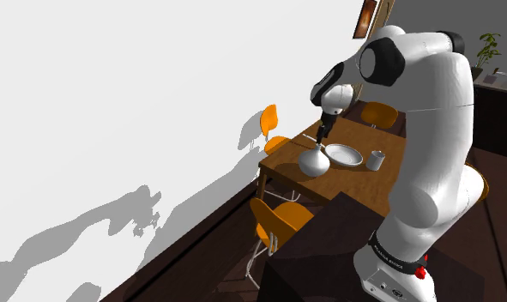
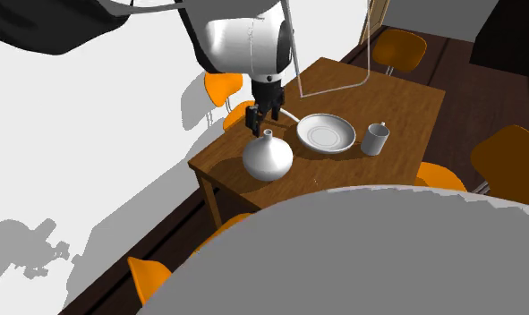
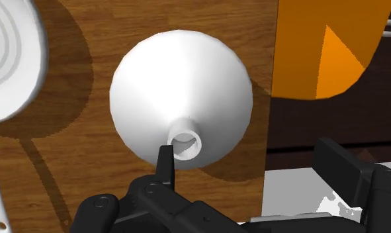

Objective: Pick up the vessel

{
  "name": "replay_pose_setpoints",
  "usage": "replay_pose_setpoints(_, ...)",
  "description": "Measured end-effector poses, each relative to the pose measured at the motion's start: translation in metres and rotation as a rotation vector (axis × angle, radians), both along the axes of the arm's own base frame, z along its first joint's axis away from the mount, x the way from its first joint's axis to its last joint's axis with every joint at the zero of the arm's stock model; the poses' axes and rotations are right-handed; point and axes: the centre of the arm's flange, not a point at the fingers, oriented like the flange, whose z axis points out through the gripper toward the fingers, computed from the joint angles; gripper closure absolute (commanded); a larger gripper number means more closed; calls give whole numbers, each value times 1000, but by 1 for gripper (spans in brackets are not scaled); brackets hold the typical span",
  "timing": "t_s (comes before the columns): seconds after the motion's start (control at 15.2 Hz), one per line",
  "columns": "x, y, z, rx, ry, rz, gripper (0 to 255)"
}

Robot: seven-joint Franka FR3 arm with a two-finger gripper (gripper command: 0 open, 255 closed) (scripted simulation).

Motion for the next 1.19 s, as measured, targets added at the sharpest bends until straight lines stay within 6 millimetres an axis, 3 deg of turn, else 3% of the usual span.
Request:
replay_pose_setpoints(0.2,17,-31,-24,1,-4,7,0)
replay_pose_setpoints(0.73,20,-34,-66,2,-4,9,0)
replay_pose_setpoints(0.79,21,-34,-68,3,-4,9,255)
replay_pose_setpoints(1.19,21,-34,-69,2,-5,9,255)
